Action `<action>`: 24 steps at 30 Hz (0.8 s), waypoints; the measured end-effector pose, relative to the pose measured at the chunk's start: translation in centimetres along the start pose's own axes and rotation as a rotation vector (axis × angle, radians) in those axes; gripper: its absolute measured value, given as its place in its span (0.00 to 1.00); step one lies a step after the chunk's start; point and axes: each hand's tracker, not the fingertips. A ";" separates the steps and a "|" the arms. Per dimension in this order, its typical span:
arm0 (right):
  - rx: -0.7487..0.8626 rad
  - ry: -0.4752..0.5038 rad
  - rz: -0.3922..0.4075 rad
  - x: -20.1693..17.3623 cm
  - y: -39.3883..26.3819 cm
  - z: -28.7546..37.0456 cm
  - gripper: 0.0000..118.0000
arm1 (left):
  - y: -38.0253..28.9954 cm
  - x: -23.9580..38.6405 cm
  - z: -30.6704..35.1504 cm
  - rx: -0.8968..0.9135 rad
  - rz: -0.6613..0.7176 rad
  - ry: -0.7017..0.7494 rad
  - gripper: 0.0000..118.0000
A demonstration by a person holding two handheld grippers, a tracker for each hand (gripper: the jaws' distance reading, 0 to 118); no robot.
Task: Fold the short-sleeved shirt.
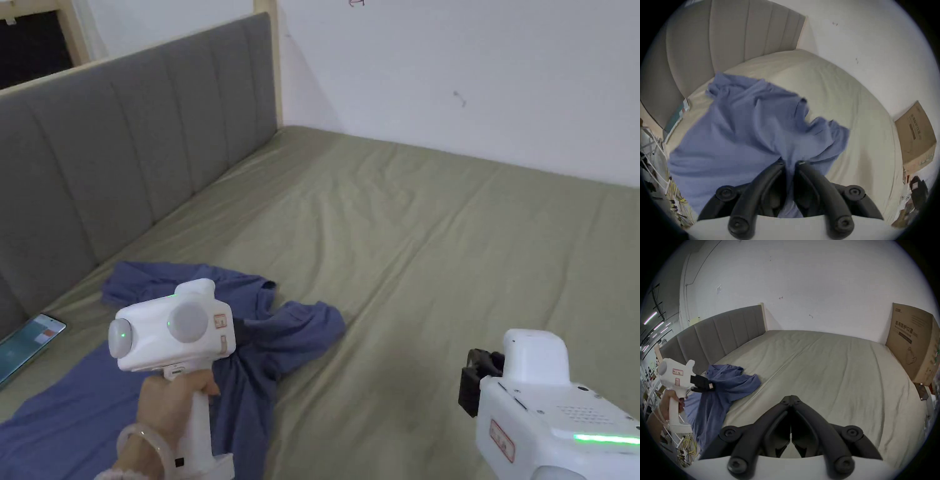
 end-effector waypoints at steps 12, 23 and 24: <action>0.150 -0.199 -0.144 9.8 1.2 9.5 0.00 | -0.9 22.3 9.1 0.088 -0.242 -0.477 0.05; 0.249 -0.484 -0.305 21.3 -0.3 19.9 0.00 | -18.5 38.9 12.8 -0.129 -0.620 -0.796 0.05; 0.245 -0.497 -0.323 21.9 -0.7 20.3 0.00 | -20.7 39.4 11.7 -0.177 -0.670 -0.782 0.05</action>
